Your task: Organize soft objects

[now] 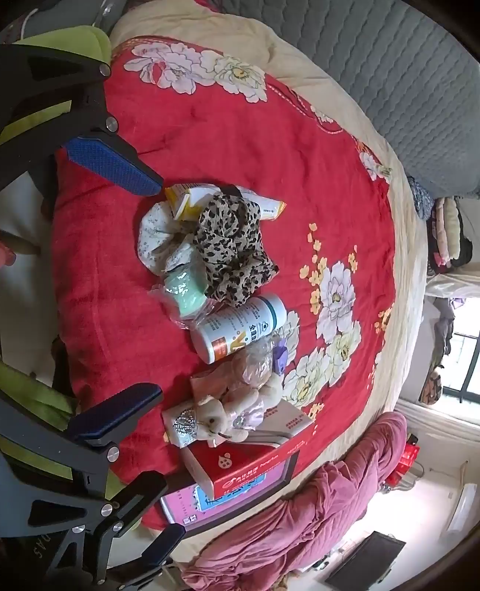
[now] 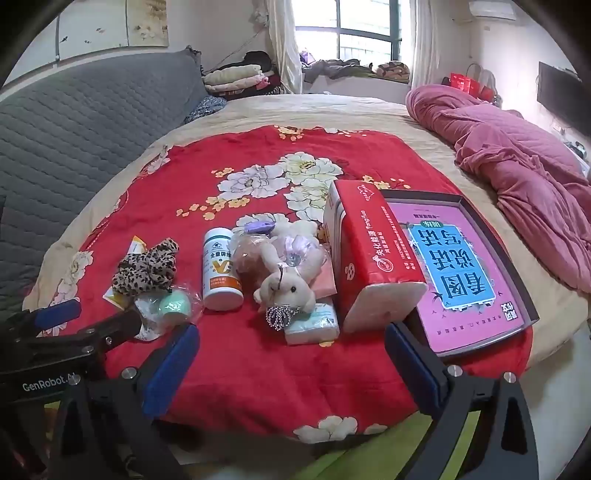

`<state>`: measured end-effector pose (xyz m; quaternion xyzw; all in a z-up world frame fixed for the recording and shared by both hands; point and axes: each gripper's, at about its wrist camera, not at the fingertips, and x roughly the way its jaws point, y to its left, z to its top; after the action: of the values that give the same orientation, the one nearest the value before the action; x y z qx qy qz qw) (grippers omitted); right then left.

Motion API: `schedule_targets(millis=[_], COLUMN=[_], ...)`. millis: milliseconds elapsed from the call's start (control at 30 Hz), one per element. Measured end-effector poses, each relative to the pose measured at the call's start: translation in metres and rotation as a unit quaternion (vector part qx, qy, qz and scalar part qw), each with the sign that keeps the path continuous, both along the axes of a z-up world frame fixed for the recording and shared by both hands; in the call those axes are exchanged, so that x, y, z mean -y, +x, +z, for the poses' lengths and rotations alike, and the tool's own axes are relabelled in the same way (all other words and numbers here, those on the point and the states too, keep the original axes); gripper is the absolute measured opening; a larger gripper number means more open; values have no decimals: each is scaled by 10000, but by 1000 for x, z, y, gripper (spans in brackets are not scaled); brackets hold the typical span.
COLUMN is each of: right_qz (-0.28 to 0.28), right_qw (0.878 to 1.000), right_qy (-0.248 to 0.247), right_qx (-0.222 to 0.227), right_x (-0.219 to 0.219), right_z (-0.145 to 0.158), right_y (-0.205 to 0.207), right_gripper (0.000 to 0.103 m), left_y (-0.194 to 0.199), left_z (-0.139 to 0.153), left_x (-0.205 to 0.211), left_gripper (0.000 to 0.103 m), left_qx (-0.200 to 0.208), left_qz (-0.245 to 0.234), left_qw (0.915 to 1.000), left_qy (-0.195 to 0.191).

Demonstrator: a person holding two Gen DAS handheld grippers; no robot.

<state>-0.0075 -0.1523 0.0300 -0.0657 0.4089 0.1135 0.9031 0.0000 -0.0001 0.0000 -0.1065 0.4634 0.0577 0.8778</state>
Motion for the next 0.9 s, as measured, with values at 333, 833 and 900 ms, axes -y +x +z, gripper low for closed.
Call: schedule_targets(millis=[333,833,900], right_qz=[-137,-102,-122], right_qw=[9997,9999,9999], right_qy=[110,55,68], right_qx=[-182,-53,-14], right_x=[8,8,8], right_z=[-1,2,4], right_y=[3,0,-1], right_gripper=[101,101,101], left_y=[1,2,0], left_z=[-2,-1,3], left_x=[2,1,1], left_gripper=[101,101,101], left_qx=[18,43,81], left_qz=[0,-12,-16], left_qw=[10000,10000,10000], left_qy=[-6,9,40])
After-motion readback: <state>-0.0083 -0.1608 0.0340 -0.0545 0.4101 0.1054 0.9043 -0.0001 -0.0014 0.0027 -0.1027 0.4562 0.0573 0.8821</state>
